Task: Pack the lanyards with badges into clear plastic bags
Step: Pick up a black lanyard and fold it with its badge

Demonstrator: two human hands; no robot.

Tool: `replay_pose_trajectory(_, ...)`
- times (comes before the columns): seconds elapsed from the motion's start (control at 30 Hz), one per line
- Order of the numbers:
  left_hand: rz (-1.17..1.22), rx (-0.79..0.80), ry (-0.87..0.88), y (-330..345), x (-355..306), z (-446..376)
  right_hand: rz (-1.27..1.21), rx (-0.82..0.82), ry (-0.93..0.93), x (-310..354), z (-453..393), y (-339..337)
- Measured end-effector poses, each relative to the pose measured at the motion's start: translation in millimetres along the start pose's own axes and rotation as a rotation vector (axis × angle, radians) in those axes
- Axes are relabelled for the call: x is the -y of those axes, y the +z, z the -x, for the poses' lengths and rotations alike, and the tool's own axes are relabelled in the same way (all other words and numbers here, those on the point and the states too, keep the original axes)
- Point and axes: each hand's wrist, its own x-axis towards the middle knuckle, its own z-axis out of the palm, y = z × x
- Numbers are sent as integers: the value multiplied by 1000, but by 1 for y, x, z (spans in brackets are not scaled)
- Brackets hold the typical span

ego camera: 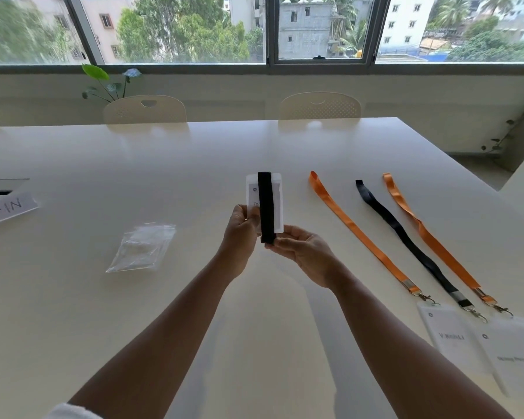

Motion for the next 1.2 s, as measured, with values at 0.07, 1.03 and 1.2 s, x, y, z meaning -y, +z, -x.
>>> replay_pose_trajectory(0.07, 7, -21, -9, 1, 0, -2, 120, -10, -11, -1, 1, 2)
replay_pose_trajectory(1.03, -23, -207, 10, 8, 0, -10, 390, 77, 171, 1, 16, 31)
replay_pose_trajectory(1.2, -249, -206, 132, 4, 6, -1, 331, 155, 137, 9, 19, 29)
